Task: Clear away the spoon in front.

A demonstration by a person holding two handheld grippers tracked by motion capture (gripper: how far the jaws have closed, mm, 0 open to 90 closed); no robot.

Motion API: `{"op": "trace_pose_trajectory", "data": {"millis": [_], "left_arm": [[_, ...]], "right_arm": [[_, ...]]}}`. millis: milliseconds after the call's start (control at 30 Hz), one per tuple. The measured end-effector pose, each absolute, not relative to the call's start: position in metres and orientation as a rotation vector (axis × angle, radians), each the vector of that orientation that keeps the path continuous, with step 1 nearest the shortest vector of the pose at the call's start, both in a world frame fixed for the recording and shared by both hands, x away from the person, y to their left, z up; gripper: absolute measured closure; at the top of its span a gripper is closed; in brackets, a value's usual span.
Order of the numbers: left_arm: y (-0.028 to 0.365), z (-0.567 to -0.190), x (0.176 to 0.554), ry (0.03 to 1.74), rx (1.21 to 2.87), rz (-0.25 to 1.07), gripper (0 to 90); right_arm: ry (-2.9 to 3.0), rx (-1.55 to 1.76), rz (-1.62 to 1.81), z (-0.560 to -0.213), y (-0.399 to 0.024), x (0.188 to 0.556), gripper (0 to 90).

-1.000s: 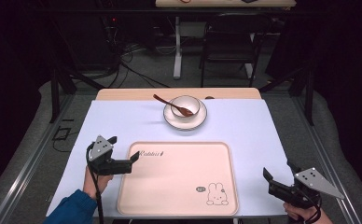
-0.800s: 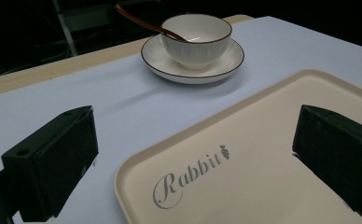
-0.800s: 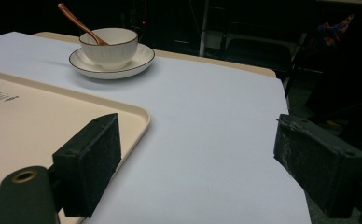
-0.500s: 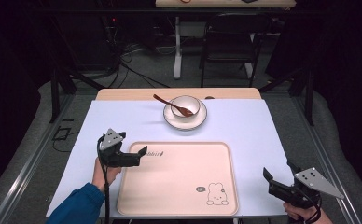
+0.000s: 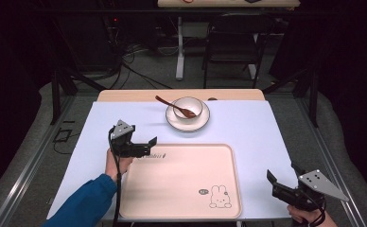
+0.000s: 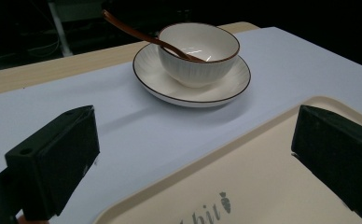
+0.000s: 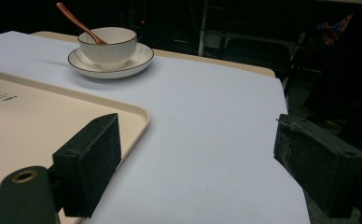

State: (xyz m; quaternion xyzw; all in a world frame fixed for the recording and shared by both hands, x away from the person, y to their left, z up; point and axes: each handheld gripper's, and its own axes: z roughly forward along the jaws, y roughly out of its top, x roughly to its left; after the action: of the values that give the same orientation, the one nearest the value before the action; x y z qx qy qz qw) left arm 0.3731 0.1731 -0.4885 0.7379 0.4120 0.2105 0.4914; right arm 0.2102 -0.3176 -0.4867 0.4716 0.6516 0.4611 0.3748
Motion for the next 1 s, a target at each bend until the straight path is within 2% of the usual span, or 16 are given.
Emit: {"op": "trace_pose_trajectory", "data": {"millis": [267,833,1000], "left_arm": [[0.159,-0.492,0.391,1.010,1.829,0.505,1.6],[0.135,-0.487,0.439,1.072,1.775,0.564,0.5],[0.130,-0.489,0.450,1.107,1.770,0.544,0.5]], "right_arm": [[1.669,1.208,1.178,-0.487,-0.318,0.210,14.2],[1.670,1.208,1.170,-0.487,-0.318,0.211,14.2],[1.671,1.213,1.171,-0.487,-0.317,0.211,14.2]]}}
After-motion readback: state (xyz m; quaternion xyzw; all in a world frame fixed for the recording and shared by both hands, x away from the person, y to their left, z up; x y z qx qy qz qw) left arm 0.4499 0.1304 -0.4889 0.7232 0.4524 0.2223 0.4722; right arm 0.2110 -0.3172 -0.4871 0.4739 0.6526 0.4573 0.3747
